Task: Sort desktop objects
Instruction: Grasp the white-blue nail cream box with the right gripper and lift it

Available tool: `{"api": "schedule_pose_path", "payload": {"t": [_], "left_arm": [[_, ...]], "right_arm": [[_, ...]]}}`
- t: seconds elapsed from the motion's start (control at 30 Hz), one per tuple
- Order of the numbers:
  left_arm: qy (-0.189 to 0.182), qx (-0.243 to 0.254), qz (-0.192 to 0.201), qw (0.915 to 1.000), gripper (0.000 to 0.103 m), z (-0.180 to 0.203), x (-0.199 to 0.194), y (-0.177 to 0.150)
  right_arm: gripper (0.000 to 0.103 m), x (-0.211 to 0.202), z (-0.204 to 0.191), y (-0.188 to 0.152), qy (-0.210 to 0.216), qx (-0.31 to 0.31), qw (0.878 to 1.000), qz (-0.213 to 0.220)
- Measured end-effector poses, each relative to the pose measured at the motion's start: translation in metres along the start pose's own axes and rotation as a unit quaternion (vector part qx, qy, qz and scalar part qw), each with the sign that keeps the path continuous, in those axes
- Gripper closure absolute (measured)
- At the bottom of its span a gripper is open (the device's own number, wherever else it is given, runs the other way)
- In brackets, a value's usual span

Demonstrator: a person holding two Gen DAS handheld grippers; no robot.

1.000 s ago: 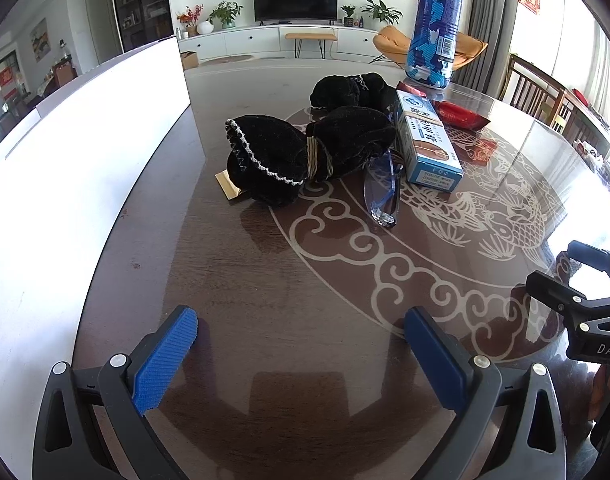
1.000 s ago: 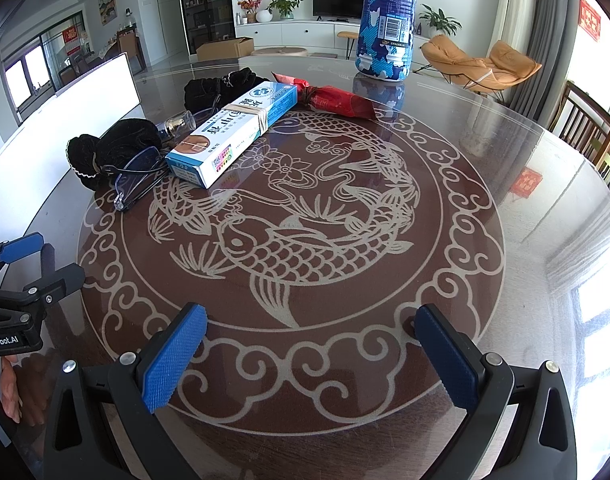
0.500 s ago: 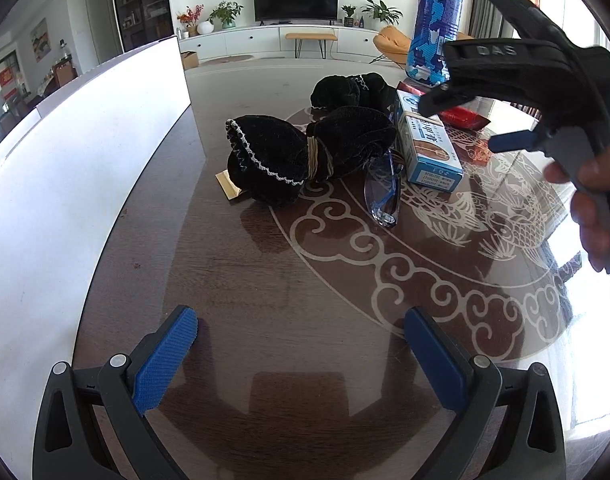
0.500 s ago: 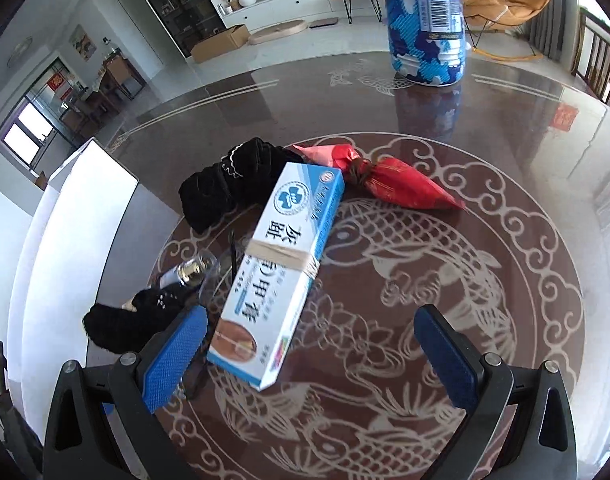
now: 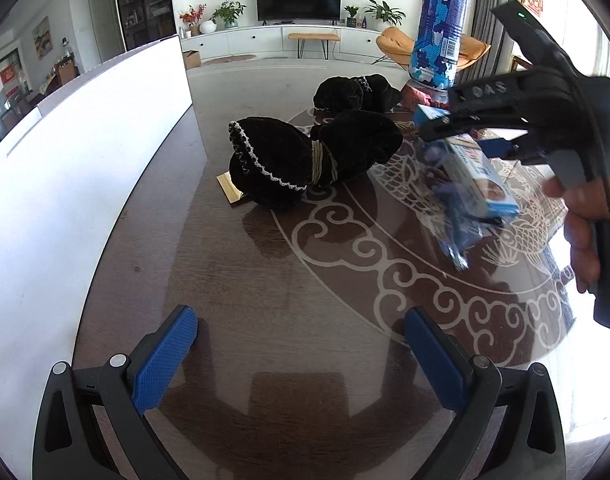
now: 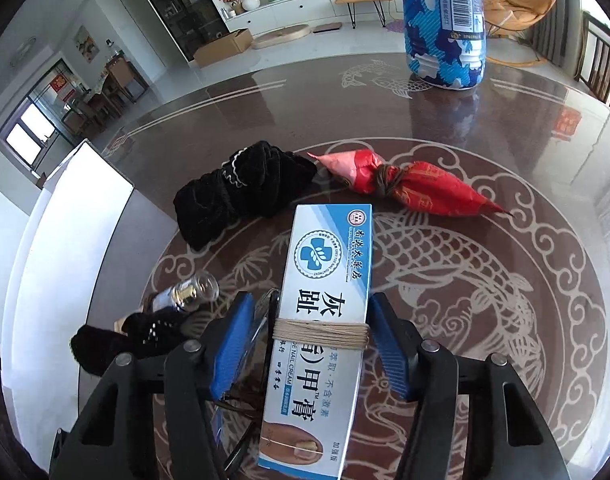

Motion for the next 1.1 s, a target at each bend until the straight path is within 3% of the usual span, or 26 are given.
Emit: {"api": "schedule_pose_path", "payload": {"t": [0.27,0.43,0.57,0.67,0.8,0.87,1.0,1.1], "left_arm": [[0.000,0.000,0.000,1.0000,0.000,0.000,0.000,0.000],[-0.004,-0.005,0.002,1.0000,0.000,-0.001,0.000,0.001],[-0.010,-0.012,0.005,0.9999,0.000,-0.002,-0.002,0.002],[-0.014,-0.016,0.007,0.9997,0.000,-0.002,-0.003,0.003],[-0.017,-0.020,0.008,0.9996,0.000,-0.003,-0.003,0.003],[-0.012,-0.014,0.006,0.9998,0.000,-0.003,-0.004,0.000],[-0.010,-0.011,0.005,0.9999,0.000,-0.006,-0.012,-0.007],[-0.014,-0.023,0.008,0.9996,0.000,-0.012,-0.017,-0.010]], "right_arm": [[0.042,-0.082,0.060,-0.064,0.019,0.007,0.999,0.025],[0.024,-0.115,0.085,-0.086,0.026,0.022,0.999,0.028],[0.024,-0.136,0.095,-0.096,0.016,0.017,0.999,0.035],[0.022,-0.137,0.095,-0.102,-0.003,-0.017,0.999,0.028],[0.019,-0.130,0.080,-0.113,-0.060,-0.102,0.993,0.013],[0.014,-0.126,0.060,-0.117,-0.058,-0.139,0.988,0.016],[0.012,-0.122,0.021,-0.117,0.001,-0.151,0.988,0.029],[0.012,-0.116,0.021,-0.120,-0.012,-0.148,0.989,0.024]]}}
Point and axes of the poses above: each gripper's, at about its wrist camera, not at the fingertips, and x roughly the way its jaws point, z to its right, y to its top, the point moved 6 cm from there along x, roughly the way its jaws point, and after that the axes turned 13 degrees about z, right-handed, at the moved point
